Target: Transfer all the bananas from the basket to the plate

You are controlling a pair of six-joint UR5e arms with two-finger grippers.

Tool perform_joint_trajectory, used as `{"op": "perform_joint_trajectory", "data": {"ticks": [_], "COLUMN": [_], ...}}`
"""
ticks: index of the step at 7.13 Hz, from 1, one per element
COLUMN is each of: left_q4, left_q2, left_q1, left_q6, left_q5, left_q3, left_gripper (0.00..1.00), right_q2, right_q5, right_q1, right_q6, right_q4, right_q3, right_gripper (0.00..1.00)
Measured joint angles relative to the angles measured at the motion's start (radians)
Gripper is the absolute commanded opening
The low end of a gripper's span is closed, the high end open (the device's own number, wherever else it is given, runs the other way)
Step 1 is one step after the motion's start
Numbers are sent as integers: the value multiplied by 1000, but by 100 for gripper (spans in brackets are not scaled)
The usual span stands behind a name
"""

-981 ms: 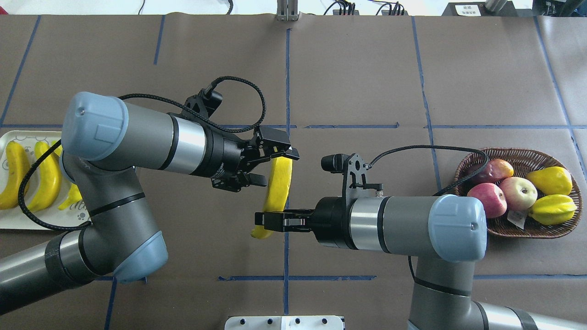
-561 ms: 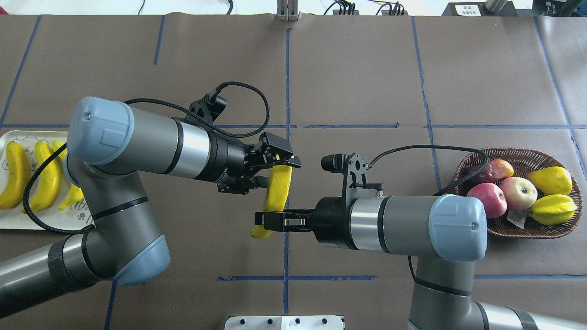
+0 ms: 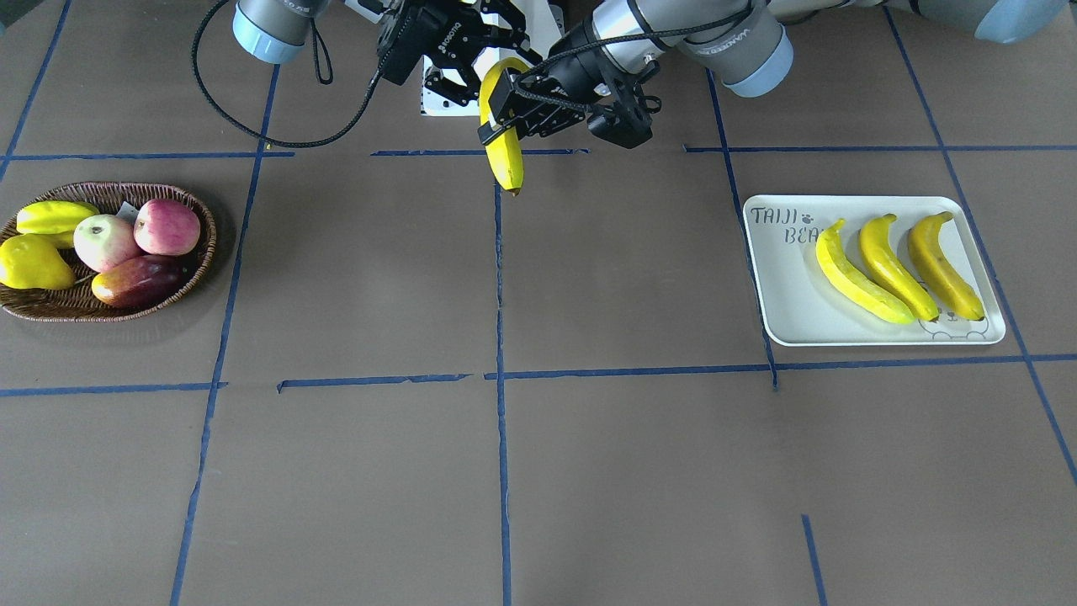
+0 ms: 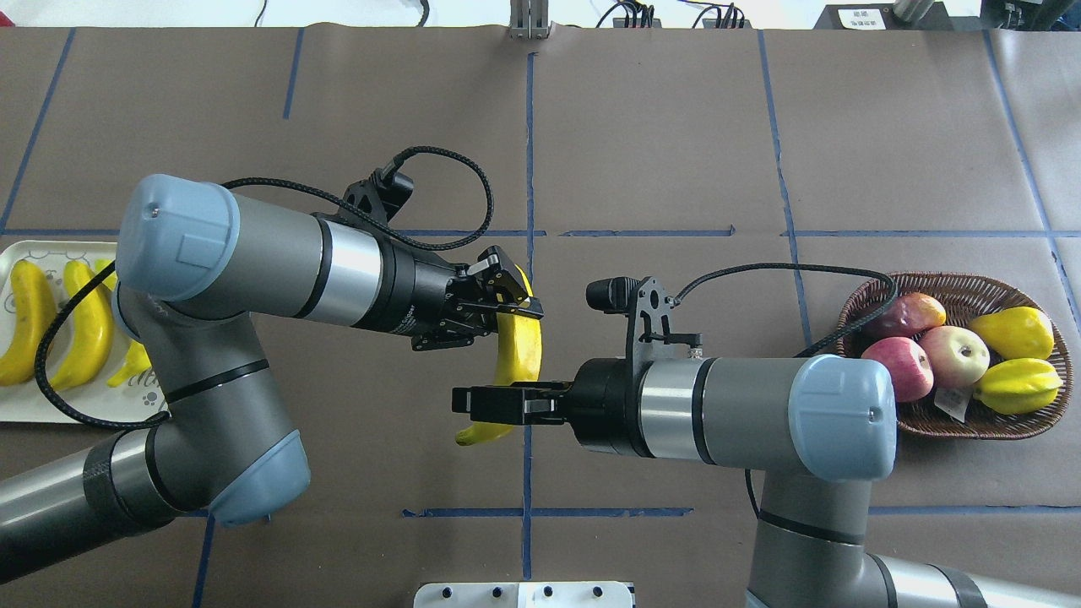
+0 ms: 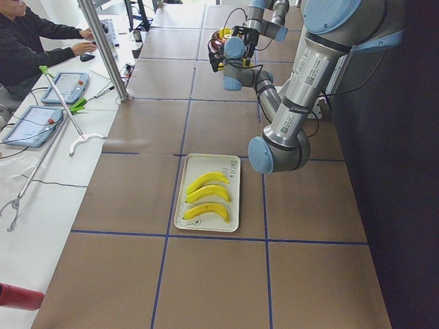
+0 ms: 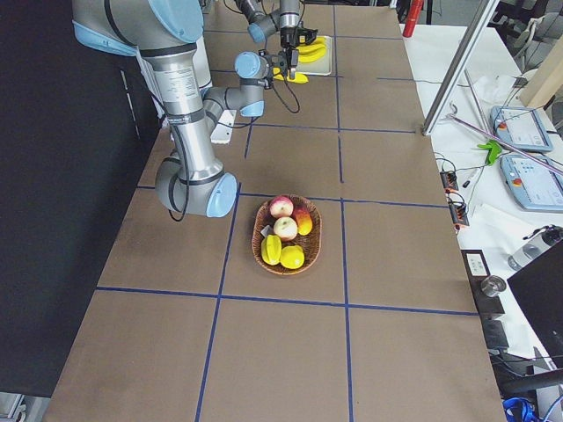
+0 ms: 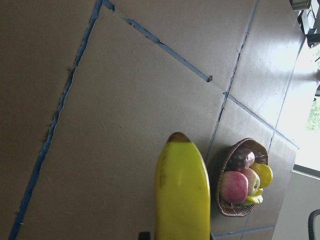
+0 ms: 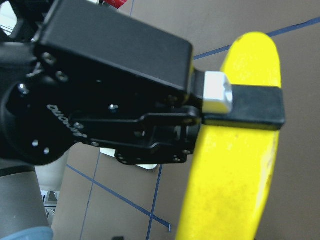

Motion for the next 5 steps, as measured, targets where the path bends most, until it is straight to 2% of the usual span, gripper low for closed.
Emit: {"op": "perform_joint_trajectory", "data": {"ticks": [3,5], "left_q4": [7,20], "left_q2": [9,53], "left_q1": [-64,-143], "left_q6": [2,8], "left_q5": [-19,-29], "left_q3": [15,70], "left_gripper": [0,0], "right_q2": [-10,-44], "right_q5": [18,73], "right_q1": [18,67], "right_q6": [-1,-1], "right_q4": [-11,-109], "right_q3": [9,70], "right_gripper": [100,100]}}
